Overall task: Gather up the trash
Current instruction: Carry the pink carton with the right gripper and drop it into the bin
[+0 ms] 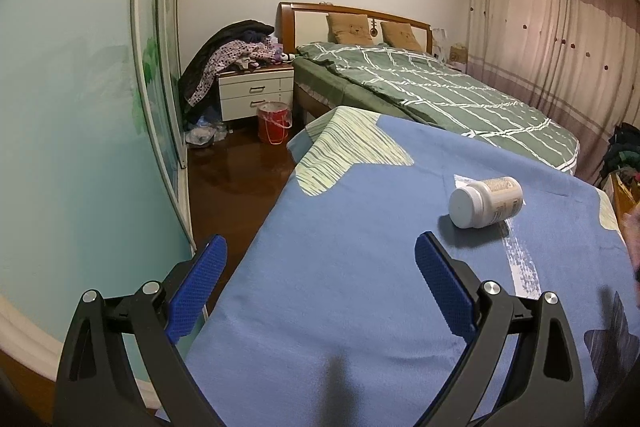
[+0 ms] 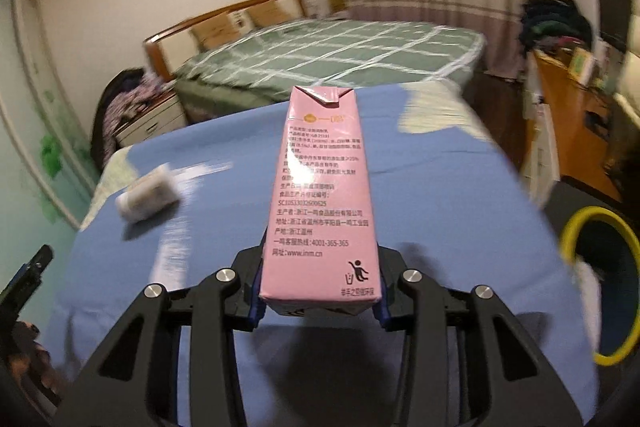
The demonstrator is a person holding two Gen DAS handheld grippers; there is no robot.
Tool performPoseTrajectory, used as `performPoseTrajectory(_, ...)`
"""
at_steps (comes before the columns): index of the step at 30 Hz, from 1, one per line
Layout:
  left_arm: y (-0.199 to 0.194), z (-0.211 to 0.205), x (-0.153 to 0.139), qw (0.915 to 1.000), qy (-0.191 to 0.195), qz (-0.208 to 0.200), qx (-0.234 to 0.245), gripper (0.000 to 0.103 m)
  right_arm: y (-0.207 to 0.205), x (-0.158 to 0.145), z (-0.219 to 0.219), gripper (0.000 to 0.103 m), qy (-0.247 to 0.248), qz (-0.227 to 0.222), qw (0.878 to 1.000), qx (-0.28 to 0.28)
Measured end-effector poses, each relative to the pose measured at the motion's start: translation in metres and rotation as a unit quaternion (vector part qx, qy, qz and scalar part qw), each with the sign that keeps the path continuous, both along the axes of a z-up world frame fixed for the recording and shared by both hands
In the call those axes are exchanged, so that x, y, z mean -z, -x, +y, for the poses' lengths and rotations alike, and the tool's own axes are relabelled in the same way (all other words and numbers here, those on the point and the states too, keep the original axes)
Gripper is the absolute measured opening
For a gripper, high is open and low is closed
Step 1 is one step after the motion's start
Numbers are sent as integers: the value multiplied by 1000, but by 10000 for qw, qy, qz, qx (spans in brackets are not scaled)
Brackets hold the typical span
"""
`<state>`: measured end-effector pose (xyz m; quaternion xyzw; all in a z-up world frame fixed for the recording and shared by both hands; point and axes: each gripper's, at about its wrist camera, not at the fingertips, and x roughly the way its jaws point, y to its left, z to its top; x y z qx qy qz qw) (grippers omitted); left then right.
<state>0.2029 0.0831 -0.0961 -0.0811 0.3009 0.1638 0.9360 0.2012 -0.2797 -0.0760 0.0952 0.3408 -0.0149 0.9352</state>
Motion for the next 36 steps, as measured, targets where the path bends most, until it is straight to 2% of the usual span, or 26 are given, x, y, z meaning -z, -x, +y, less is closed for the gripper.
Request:
performPoseTrajectory(6,-1,-3,2,10000,-69,41,15,94,33,-3,-95,39,-65,-172,9938,1095)
performPoseTrajectory(12,-4,-7,5,9998,-44,143,128,94,58,12,-182,39,-348,-83,9752,2183)
performPoseTrajectory(16,-6,-10,3,9993,126,226,263,94,69,25,-216,39,-398,37,9632,2657)
performPoseTrajectory(23,-12,-36,-12,9967,298,334,670,94,71,45,-246,41,-606,292,9486,3092)
performPoseTrajectory(24,-14,-40,-13,9965,295,344,706,94,75,46,-249,44,-672,272,9480,3100)
performPoseTrajectory(25,-18,-47,-15,9962,265,356,751,94,76,46,-250,54,-685,256,9468,3135)
performPoseTrajectory(26,-21,-52,-16,9960,237,369,780,95,77,45,-248,60,-679,228,9469,3136)
performPoseTrajectory(27,-26,-60,-17,9956,223,391,819,96,77,44,-247,62,-668,200,9476,3119)
performPoseTrajectory(33,-55,-90,-9,9938,431,602,823,98,76,42,-241,65,-698,151,9507,3018)
performPoseTrajectory(36,-74,-104,2,9933,566,766,659,98,75,42,-243,65,-751,133,9515,2979)
